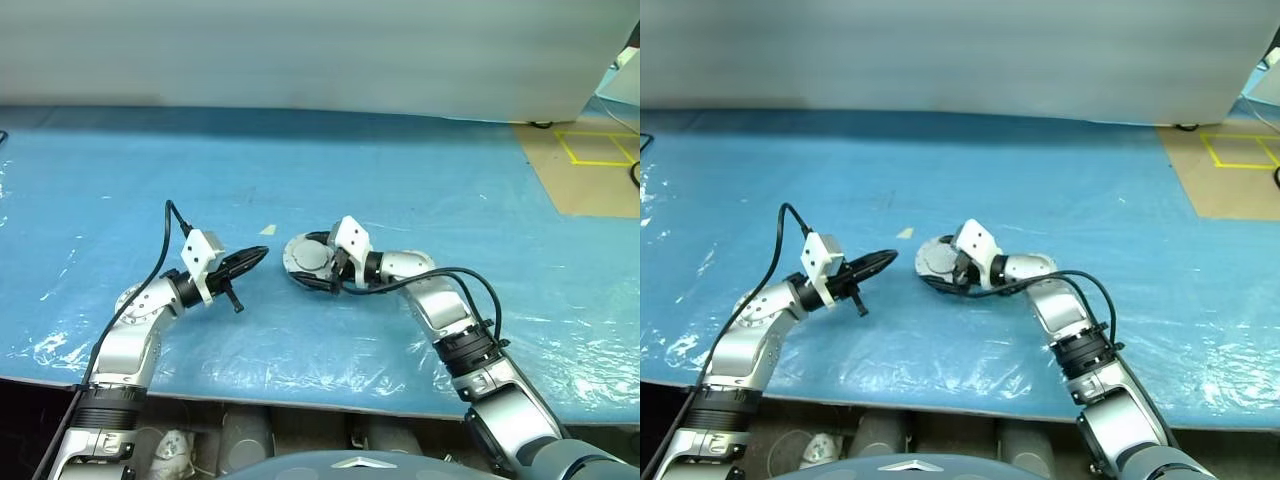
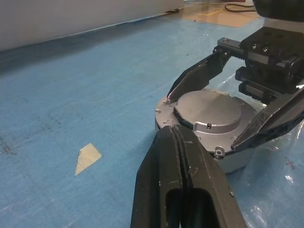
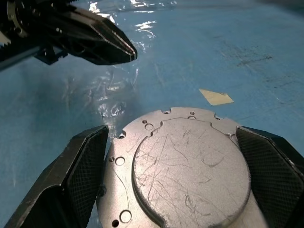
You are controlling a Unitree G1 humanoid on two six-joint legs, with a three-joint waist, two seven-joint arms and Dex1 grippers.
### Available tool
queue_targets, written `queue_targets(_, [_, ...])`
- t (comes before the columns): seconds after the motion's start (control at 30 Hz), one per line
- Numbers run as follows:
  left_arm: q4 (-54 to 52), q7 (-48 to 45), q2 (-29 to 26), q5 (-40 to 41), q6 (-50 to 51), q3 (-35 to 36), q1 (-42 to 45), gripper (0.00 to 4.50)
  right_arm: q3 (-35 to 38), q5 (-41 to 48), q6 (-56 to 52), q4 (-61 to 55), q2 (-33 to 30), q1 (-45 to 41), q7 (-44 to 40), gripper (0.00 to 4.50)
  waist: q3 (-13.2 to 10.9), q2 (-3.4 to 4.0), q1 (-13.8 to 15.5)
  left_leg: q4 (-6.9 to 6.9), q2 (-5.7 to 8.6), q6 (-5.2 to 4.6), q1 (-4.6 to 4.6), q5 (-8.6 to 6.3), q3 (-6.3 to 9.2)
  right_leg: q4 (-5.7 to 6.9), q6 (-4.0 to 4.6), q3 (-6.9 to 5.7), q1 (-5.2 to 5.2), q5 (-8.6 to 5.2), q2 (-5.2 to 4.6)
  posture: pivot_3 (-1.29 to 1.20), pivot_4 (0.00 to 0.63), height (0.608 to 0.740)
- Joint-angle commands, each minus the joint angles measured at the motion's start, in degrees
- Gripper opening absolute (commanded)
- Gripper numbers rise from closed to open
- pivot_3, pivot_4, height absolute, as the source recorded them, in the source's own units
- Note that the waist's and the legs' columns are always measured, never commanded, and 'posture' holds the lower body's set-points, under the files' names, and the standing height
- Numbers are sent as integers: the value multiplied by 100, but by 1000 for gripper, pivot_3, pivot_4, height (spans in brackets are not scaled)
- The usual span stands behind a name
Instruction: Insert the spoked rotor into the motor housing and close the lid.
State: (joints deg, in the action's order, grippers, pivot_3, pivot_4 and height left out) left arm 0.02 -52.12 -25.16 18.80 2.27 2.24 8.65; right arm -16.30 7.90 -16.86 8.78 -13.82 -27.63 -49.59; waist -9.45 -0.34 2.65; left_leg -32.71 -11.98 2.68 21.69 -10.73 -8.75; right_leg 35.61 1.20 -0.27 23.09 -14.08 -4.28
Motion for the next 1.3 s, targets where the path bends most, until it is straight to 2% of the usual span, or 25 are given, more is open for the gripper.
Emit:
queue_targets(0.03, [-71, 33, -33, -25, -133, -4, 43, 0, 41, 270, -487, -131, 56, 27, -101, 4110, 0, 0, -1, 0, 0, 0, 0, 0, 0, 0, 0, 0, 0, 0, 0, 0, 150, 740])
queue_targets(0.1, [-56, 41, -31, -26, -137, -8, 50, 0, 79, 304, -559, -197, 79, 11, -58, 4110, 0, 0, 0, 0, 0, 0, 0, 0, 0, 1, 0, -1, 0, 0, 0, 0, 150, 740])
queue_targets(0.27, [-20, 38, -32, -36, -151, -13, 64, 0, -229, -340, 56, 29, -116, -77, 108, 4110, 0, 0, -1, 0, 0, 0, 0, 0, 0, 1, 0, -2, 0, 0, 0, 0, 150, 740])
queue_targets(0.37, [1, 40, -34, -48, -165, -15, 72, 0, -345, -541, 305, 122, -167, -87, 154, 3549, 0, 0, -1, -2, 0, 0, -1, 0, 0, 4, 0, -1, 0, 0, 0, 0, 150, 740])
queue_targets(0.43, [18, 43, -36, -52, -181, -17, 83, 0, -332, -545, 361, 128, -153, -75, 165, 2986, 0, 0, -3, -3, 0, 0, -1, 0, 0, 4, 0, -1, -1, 0, -1, 0, 150, 740])
queue_targets(0.93, [41, 44, -8, -73, -237, -31, 72, 0, -66, 1, 122, -276, 59, 6, -35, 2985, 0, 0, -18, -3, 0, 0, -1, 0, 0, 5, 0, 0, -1, 0, 0, 0, 150, 740])
queue_targets(1.3, [37, 46, -1, -88, -232, -45, 13, 0, -420, -496, 231, -146, -180, -74, -36, 2985, 0, 0, -14, -2, 0, 0, -1, 0, 0, 5, 0, -1, -1, 0, 0, 0, 150, 740])
